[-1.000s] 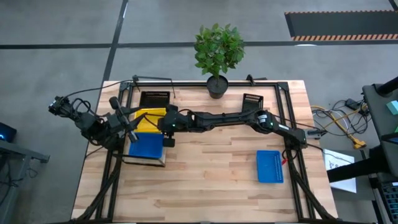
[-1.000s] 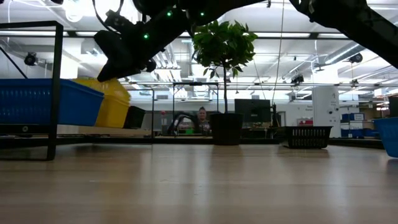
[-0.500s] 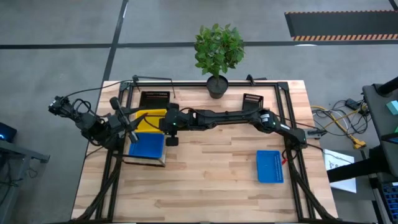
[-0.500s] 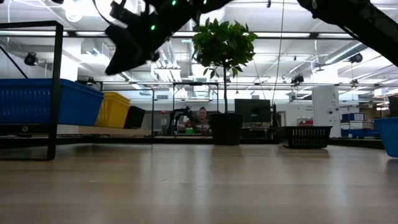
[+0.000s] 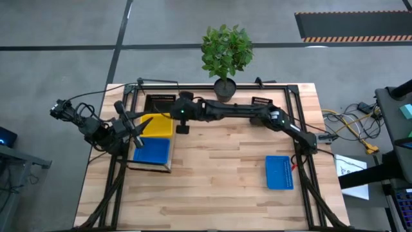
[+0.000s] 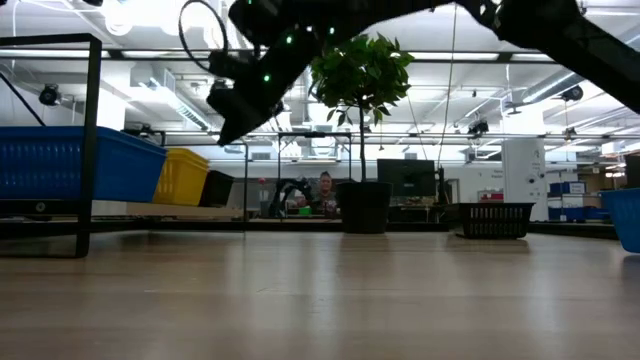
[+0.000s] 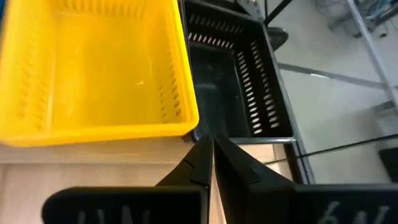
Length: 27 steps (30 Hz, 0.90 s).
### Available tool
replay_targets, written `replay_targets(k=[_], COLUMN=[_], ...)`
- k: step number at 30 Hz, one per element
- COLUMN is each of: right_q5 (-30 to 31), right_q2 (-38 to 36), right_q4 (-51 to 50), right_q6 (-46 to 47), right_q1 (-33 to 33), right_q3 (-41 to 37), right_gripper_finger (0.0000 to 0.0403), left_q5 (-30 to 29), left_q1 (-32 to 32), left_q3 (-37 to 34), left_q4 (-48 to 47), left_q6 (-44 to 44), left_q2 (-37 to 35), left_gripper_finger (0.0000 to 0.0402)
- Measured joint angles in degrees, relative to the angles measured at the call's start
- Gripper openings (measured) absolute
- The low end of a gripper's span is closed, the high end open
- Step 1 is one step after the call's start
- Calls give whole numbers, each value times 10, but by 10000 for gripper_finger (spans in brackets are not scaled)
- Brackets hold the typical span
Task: Stack baskets on shelf by color
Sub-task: Stack the yellow basket on top of the yellow basket on the shelf
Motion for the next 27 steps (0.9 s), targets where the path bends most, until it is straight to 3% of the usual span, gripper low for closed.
replay_targets(k=[5,27], right_q5=[-55,-62], right_q2=[23,35], right_q4=[59,74], right_q6=[3,2], right_q1=[-21,-25], right_q3=[0,-3], right_gripper_finger=[9,9], left_q5=[0,0], left_q1=[0,0], left_q3=[0,0], left_q4=[0,0], left_q6=[0,4], left_q2=[-1,-2], left_gripper_finger=[97,97])
